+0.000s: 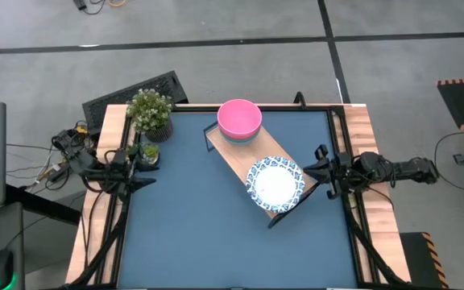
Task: Place and stack plates onto a shelf
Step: Return to Home Position
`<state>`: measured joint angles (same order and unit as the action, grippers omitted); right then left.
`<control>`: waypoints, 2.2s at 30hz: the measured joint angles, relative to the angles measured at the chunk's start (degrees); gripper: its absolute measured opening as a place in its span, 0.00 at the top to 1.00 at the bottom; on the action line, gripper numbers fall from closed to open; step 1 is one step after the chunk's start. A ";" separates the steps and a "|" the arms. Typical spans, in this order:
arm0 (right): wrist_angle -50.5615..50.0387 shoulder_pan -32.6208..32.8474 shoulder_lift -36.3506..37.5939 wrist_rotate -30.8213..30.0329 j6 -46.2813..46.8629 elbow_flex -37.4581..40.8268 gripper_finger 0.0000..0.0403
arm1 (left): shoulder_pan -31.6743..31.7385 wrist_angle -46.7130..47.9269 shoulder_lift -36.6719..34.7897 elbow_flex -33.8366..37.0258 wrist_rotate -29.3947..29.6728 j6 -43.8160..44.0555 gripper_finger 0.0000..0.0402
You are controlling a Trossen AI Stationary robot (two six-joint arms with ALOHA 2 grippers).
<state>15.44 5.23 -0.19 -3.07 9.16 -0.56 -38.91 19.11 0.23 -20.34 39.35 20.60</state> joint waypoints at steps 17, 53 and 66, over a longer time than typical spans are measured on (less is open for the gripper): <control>0.07 -1.38 0.00 1.22 -3.62 0.04 0.86 | -0.01 6.84 0.09 0.00 2.30 1.96 0.45; -6.66 -1.38 -0.07 0.99 -3.44 0.09 0.86 | -2.82 -14.40 0.37 17.31 -31.79 -11.01 0.45; -6.73 -1.38 -0.09 1.03 -3.60 0.09 0.86 | -2.81 -14.23 0.37 17.33 -32.55 -1.33 0.45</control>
<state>8.71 3.86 -0.27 -2.04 5.56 -0.47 -41.71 4.89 0.60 -3.01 6.81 19.27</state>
